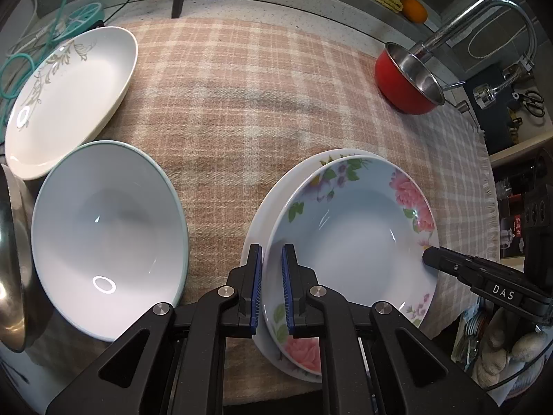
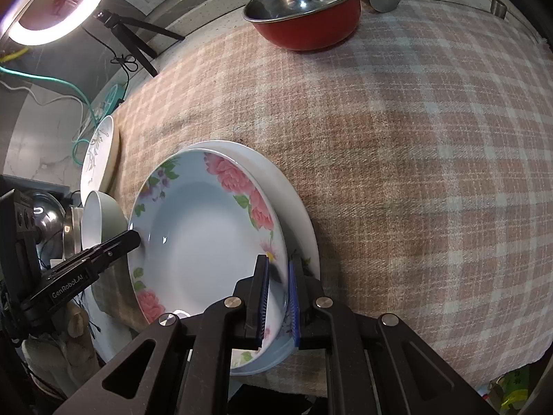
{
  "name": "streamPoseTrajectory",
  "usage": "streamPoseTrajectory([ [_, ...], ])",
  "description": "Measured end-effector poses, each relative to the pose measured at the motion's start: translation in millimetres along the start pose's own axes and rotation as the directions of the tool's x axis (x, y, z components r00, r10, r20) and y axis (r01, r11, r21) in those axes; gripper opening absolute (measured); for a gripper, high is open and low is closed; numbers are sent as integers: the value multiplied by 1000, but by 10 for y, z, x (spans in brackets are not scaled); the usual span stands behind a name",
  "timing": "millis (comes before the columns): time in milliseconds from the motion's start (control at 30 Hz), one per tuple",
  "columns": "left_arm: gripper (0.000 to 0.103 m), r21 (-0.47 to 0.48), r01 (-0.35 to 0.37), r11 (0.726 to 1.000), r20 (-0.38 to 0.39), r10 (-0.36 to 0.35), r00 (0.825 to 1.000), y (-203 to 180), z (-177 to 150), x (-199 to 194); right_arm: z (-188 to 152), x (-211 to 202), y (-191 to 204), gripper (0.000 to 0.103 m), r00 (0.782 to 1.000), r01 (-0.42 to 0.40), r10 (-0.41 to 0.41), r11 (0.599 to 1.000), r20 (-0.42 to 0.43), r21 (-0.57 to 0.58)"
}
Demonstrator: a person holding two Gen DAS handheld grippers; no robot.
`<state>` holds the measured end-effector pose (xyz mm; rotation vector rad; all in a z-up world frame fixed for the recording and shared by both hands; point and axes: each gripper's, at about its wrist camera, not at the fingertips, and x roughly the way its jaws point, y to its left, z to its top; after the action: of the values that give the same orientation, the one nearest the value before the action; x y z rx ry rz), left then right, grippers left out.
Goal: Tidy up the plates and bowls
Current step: 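Lower the pink-rose plate onto the plain white plate with both tools, then open both tools and release the pink-rose plate rim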
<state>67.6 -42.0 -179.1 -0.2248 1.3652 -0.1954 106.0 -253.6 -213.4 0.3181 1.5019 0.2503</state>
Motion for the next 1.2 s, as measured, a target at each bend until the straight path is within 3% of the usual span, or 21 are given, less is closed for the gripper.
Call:
streamPoseTrajectory([
  [600, 9, 14, 2, 1000, -4, -2, 1000, -15, 8, 9, 8, -4, -12, 13, 1000, -22, 21, 1000, -3, -4],
  [967, 9, 20, 3, 1000, 1, -3, 1000, -17, 21, -23, -17, -68, -24, 19, 1000, -24, 24, 1000, 8, -15],
  [1200, 9, 23, 7, 1000, 40, -7, 999, -21, 7, -191, -53, -241, -18, 21, 998, 8, -5, 999, 60, -49],
])
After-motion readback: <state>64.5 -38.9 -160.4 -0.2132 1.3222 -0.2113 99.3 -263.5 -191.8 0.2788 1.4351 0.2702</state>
